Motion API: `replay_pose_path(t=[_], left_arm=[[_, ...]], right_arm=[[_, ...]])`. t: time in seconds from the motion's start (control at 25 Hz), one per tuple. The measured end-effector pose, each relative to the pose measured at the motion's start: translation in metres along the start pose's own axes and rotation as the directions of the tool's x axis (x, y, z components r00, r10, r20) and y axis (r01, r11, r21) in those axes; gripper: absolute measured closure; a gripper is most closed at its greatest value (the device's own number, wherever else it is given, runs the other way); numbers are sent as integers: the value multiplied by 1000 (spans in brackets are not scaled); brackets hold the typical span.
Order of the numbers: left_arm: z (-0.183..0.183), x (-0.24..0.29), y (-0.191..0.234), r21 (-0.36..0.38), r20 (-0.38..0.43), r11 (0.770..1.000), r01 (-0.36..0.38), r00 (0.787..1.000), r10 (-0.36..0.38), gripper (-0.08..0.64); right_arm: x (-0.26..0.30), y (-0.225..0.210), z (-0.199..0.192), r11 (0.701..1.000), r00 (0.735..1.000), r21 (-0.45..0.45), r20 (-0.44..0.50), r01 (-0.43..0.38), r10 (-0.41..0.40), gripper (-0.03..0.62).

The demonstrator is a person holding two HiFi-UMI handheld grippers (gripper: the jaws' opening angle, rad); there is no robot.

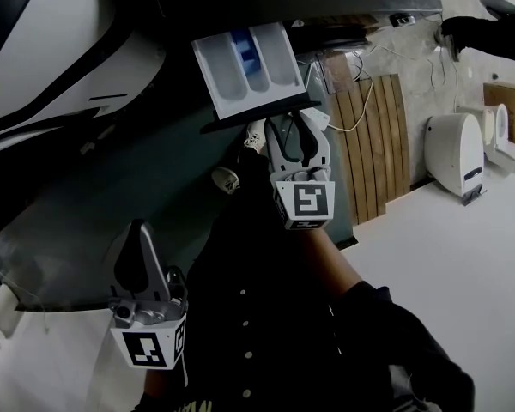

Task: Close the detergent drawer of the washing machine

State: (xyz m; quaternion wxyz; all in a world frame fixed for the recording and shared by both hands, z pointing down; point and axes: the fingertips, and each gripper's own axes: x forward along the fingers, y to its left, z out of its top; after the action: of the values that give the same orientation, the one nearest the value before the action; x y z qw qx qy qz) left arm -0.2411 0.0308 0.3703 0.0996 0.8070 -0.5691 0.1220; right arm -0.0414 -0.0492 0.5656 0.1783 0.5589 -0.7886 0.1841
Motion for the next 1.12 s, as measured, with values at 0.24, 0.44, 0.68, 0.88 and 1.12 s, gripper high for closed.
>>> replay_pose_path(t=[0.24, 0.44, 0.68, 0.88, 1.12], left_arm=[[0, 3, -1, -6, -6, 1000, -5, 1000, 5, 552], [-3, 6, -3, -17, -10, 1000, -8, 1000, 8, 552], [-2, 9, -5, -18, -14, 1000, -11, 1000, 11, 552], [-3, 11, -3, -24, -17, 1000, -20, 1000, 19, 552], [0, 14, -1, -23, -21, 999, -31, 999, 31, 552]], right_arm=[[0, -1, 0, 1000, 999, 14, 42, -1, 0, 380], [4, 1, 1, 1000, 1000, 3, 0, -29, 29, 382], [16, 0, 9, 999, 999, -25, 28, -40, 41, 383], [23, 1, 11, 998, 998, -6, 12, -64, 64, 385], [36, -2, 22, 998, 998, -37, 35, -57, 58, 385]])
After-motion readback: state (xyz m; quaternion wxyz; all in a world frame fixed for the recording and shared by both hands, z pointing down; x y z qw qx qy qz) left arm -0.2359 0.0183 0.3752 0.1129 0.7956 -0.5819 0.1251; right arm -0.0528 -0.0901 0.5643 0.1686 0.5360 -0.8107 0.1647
